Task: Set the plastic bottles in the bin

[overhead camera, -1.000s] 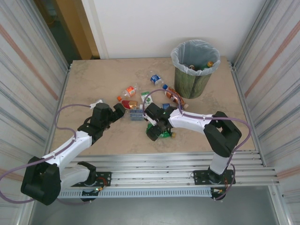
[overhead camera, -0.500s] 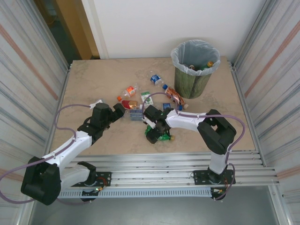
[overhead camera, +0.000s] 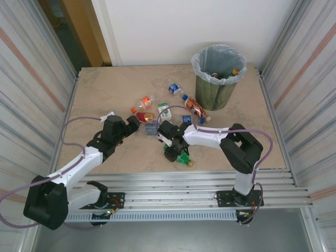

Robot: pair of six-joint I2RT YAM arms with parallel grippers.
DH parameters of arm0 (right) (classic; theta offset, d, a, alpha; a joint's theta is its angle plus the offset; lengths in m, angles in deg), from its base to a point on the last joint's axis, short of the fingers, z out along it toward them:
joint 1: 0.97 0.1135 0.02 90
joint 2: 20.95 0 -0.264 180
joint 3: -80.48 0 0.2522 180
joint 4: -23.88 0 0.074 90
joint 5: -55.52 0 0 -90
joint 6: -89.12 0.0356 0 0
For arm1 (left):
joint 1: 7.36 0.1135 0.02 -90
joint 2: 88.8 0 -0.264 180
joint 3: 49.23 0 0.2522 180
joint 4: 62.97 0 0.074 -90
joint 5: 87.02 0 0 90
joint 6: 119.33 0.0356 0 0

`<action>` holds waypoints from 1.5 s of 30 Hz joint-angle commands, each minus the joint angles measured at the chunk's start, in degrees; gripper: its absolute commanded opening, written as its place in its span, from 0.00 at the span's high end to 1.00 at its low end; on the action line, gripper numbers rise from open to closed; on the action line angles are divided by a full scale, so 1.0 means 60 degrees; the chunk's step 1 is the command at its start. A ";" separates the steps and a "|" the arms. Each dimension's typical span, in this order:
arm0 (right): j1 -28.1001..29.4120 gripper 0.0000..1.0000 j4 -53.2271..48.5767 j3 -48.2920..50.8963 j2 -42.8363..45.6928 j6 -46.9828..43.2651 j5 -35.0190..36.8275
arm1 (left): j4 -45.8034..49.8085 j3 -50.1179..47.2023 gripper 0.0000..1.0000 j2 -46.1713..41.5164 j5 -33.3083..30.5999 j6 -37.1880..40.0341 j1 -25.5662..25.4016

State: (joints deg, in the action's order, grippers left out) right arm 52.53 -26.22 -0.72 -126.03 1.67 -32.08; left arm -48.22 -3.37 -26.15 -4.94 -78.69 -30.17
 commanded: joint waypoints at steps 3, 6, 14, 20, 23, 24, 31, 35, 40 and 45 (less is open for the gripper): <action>0.0122 0.62 -0.0831 -0.0886 0.1175 0.0327 0.0854 | -0.0060 -0.0078 0.01 -0.0339 -0.0126 0.0067 0.0066; 0.0130 0.66 -0.1435 -0.1652 0.1642 0.0577 0.1667 | -0.0050 -0.0052 0.02 -0.0353 -0.0128 0.0166 0.0066; -0.0508 0.69 -0.2398 -0.4375 0.2537 0.0148 0.4116 | -0.0122 -0.0028 0.01 -0.0424 -0.0253 0.0456 0.0070; -0.2125 0.69 -0.1473 -0.5651 0.2762 -0.0624 0.3991 | -0.0132 -0.0023 0.01 -0.0565 -0.0218 0.0603 0.0066; -0.3084 0.69 -0.0914 -0.6065 0.2740 -0.0766 0.3266 | -0.0135 0.0008 0.01 -0.0615 -0.0193 0.0647 0.0062; -0.3359 0.68 -0.0644 -0.6142 0.2701 -0.0843 0.3135 | -0.0140 0.0013 0.01 -0.0641 -0.0188 0.0682 0.0066; -0.5030 0.69 0.0352 -0.7491 0.1835 -0.1204 0.2315 | -0.0173 0.0132 0.01 -0.0582 0.0050 0.0792 0.0070; -0.5746 0.69 0.0846 -0.8095 0.1214 -0.1252 0.1885 | -0.0254 0.0134 0.01 -0.0547 0.0155 0.0792 0.0073; -0.6451 0.68 0.1149 -0.8872 0.0205 -0.1259 0.1323 | -0.0311 0.0211 0.01 -0.0420 0.0324 0.0812 0.0064; -0.6880 0.67 0.1136 -0.9569 -0.0833 -0.1392 0.1119 | -0.0325 0.0385 0.01 -0.0249 0.0576 0.0917 0.0062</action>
State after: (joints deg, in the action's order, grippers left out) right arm 12.09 -20.76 -55.23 -128.54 -4.89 -23.17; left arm -49.11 -3.11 -28.05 -2.93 -74.72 -30.17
